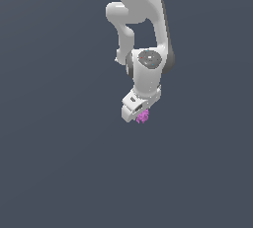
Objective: Pick up the object and move it to a goal position.
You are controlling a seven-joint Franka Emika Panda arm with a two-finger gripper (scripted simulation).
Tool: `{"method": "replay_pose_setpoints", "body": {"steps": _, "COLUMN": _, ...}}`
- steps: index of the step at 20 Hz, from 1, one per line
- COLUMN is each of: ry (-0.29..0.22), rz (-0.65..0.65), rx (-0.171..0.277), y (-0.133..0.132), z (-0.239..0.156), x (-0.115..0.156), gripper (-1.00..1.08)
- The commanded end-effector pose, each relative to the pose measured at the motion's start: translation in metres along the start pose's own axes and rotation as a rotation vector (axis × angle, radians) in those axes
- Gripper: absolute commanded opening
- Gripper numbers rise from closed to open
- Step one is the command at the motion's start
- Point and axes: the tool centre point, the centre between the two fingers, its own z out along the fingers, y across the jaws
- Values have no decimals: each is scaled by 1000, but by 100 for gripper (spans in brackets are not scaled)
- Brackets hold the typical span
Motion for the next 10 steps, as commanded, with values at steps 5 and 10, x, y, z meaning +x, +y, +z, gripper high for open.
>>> {"method": "replay_pose_setpoints", "body": {"steps": 5, "ry": 1, "rz": 0, "rx": 1, "y": 25, "z": -55, "x": 21, "gripper": -100}}
{"method": "replay_pose_setpoints", "body": {"steps": 10, "ry": 1, "rz": 0, "rx": 1, "y": 44, "z": -96, "x": 37, "gripper": -100}}
